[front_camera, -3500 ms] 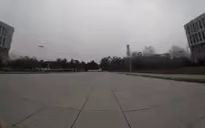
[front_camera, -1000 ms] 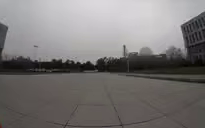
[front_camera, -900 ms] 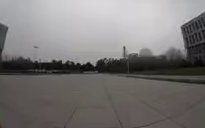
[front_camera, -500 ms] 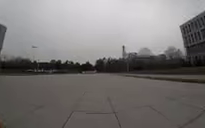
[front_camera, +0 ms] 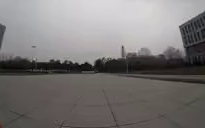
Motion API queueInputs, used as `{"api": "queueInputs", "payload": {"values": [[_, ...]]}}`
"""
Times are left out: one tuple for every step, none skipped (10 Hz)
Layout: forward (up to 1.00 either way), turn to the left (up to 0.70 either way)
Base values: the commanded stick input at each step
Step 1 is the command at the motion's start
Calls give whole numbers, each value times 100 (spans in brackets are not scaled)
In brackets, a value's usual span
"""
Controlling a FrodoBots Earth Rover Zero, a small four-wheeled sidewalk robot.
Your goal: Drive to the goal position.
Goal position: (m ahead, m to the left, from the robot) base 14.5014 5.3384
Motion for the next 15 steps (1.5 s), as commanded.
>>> {"api": "queueInputs", "payload": {"values": [[70,-1],[70,-1],[70,-1],[70,-1],[70,-1],[70,-1],[70,-1],[70,-1],[70,-1],[70,-1],[70,-1],[70,-1],[70,-1],[70,-1],[70,-1]]}}
